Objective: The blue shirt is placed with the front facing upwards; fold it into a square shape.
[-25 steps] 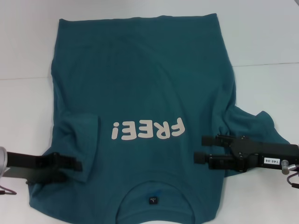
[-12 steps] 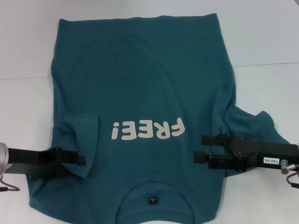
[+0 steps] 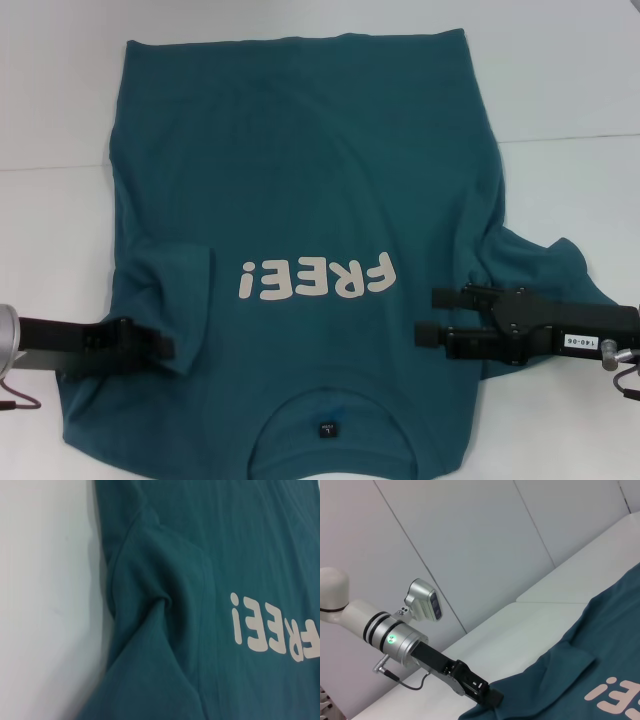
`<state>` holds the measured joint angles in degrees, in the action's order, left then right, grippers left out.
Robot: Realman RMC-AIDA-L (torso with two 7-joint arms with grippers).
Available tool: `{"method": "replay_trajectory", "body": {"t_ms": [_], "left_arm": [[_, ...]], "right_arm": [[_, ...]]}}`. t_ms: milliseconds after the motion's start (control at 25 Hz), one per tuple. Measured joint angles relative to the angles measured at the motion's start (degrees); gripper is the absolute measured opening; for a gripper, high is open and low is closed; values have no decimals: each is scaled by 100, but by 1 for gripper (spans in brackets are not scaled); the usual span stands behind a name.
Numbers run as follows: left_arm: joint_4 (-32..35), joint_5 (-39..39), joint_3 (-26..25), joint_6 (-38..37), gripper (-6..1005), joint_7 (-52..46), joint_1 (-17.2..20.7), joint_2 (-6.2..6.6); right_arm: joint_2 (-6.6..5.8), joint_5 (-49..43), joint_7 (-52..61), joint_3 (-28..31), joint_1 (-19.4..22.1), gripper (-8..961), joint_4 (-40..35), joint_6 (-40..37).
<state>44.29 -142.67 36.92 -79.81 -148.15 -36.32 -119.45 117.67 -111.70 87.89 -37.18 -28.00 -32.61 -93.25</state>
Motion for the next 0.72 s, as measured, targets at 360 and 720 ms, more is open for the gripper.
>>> {"method": "replay_trajectory", "body": {"t_ms": [360,720], "left_arm": [[0,-13,68,18,227,25,-11,1],[-63,-2,132,109,-3,29,-20,-6]], "right_arm": [[10,0,0,9,-4,916,0,9],[22,0,0,10,23,916,0,8]]}}
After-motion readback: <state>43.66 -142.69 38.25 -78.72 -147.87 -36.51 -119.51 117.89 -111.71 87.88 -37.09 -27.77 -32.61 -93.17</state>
